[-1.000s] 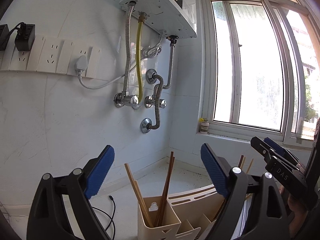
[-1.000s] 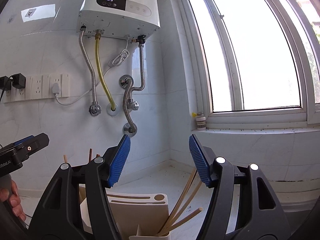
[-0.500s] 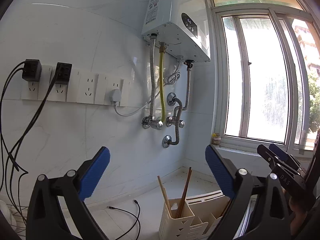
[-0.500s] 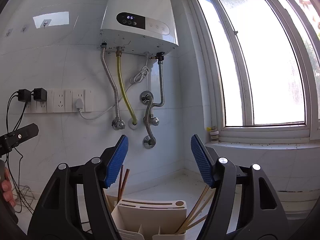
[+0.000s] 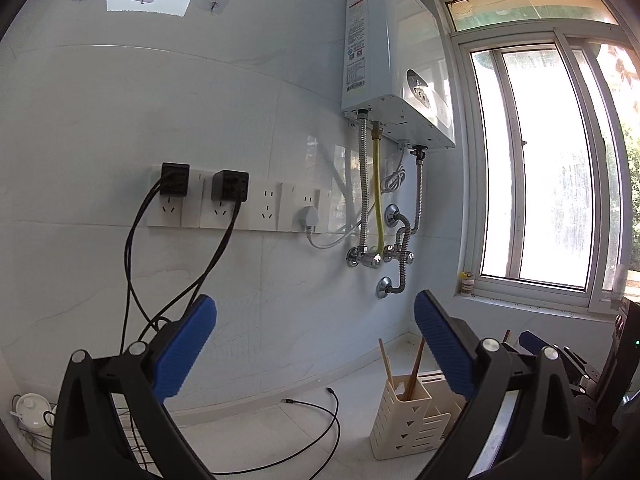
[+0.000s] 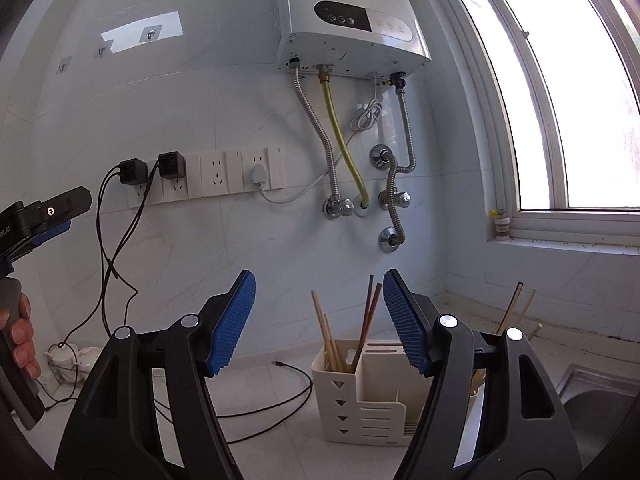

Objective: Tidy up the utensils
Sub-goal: 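Withdraw both open tools from the holder toward the two spoons, then grasp the clear plastic spoon by its handle with the left tool, then hold the clear spoon with the left tool while the right tool grasps the black spoon handle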

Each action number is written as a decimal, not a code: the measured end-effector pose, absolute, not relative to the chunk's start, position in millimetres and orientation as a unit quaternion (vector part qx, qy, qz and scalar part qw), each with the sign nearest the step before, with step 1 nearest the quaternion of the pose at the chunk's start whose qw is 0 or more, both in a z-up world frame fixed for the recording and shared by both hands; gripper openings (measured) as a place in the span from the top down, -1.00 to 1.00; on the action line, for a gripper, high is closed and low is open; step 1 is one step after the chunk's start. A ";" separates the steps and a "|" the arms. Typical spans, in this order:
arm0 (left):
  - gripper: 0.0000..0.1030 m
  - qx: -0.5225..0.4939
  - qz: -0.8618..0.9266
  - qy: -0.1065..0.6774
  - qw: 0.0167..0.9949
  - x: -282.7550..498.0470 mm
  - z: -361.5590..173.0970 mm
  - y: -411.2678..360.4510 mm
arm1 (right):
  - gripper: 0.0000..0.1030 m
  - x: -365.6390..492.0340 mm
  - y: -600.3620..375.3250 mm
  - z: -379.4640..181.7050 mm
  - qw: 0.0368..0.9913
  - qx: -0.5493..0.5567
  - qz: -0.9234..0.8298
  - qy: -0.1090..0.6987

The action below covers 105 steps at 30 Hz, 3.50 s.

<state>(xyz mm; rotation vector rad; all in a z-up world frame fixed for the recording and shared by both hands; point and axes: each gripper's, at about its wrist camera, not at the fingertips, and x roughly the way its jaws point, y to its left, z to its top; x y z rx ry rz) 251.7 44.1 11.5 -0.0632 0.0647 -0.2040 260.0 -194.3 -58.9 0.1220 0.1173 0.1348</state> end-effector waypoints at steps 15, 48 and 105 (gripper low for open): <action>-0.89 -0.056 -0.031 0.106 0.992 217.9 -11.6 117.0 | -0.24 254.8 -126.5 -91.1 0.980 0.061 0.144 0.121; -0.71 -0.119 0.006 0.567 0.815 247.1 -261.7 125.2 | -0.24 264.0 -97.6 -180.6 0.933 0.024 0.193 0.304; 0.78 -0.130 0.048 0.606 0.783 238.3 -271.7 170.1 | 0.84 293.4 57.2 -281.9 0.752 -0.165 0.271 0.578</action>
